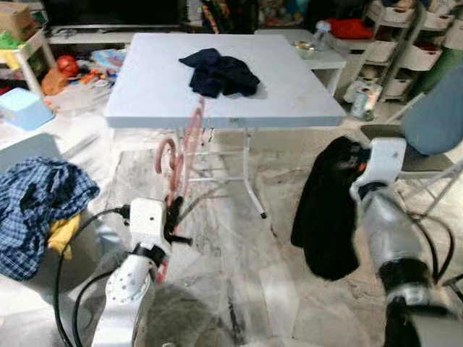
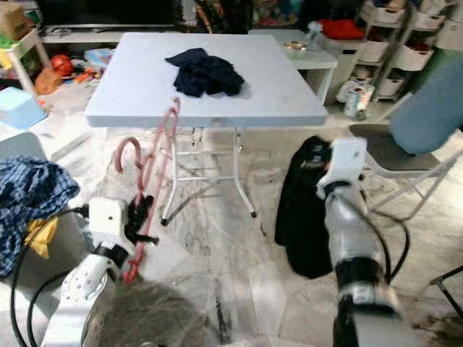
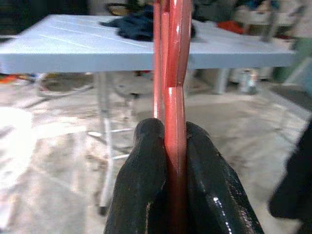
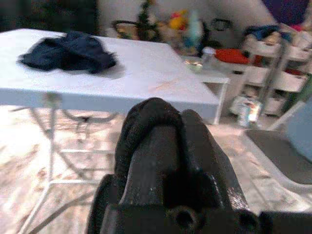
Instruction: Hang hanger
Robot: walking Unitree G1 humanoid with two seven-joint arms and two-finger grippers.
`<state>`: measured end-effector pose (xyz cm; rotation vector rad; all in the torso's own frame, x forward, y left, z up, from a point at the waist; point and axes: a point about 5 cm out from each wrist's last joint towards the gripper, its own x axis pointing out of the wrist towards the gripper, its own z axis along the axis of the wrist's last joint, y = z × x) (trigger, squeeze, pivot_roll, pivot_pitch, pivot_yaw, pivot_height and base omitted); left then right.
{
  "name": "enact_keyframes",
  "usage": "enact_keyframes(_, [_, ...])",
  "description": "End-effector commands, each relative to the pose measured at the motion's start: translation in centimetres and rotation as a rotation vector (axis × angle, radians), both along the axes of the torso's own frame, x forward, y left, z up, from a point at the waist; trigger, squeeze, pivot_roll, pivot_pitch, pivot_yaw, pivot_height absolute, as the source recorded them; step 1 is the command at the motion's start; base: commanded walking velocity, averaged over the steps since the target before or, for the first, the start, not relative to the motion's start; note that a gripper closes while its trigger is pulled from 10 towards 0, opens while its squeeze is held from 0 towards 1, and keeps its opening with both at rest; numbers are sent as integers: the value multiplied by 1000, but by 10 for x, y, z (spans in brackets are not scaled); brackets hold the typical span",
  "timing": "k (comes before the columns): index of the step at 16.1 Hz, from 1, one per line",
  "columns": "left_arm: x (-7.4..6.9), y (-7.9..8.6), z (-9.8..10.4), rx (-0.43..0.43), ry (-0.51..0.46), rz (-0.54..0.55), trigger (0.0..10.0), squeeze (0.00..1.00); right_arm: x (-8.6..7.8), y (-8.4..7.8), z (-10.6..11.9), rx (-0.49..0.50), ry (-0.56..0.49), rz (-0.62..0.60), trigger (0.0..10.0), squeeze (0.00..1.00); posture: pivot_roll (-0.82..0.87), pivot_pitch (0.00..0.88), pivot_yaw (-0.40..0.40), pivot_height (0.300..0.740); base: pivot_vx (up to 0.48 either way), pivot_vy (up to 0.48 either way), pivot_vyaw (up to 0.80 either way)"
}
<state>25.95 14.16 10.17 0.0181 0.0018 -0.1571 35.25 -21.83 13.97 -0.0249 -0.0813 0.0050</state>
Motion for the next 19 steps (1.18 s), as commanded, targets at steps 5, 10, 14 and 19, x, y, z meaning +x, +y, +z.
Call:
enact_keyframes(5, [7, 2, 10, 34, -63, 113, 10000, 0, -38, 27, -4, 82, -61, 191, 0, 0, -66, 0, -60, 740, 0, 0, 0])
enact_keyframes(10, [12, -9, 6, -1, -60, 97, 10000, 0, -40, 76, 17, 204, -141, 252, 10000, 0, -72, 0, -16, 740, 182, 0, 0])
enact_keyframes(14, [15, -7, 11, 8, -85, 115, 10000, 0, -43, 96, 17, 217, -123, 316, 10000, 0, -69, 0, -24, 740, 353, 0, 0])
enact_keyframes(19, [16, 2, 13, 5, -90, 162, 10000, 0, -36, 98, 19, 171, -114, 314, 10000, 0, -54, 0, -48, 740, 386, 0, 0])
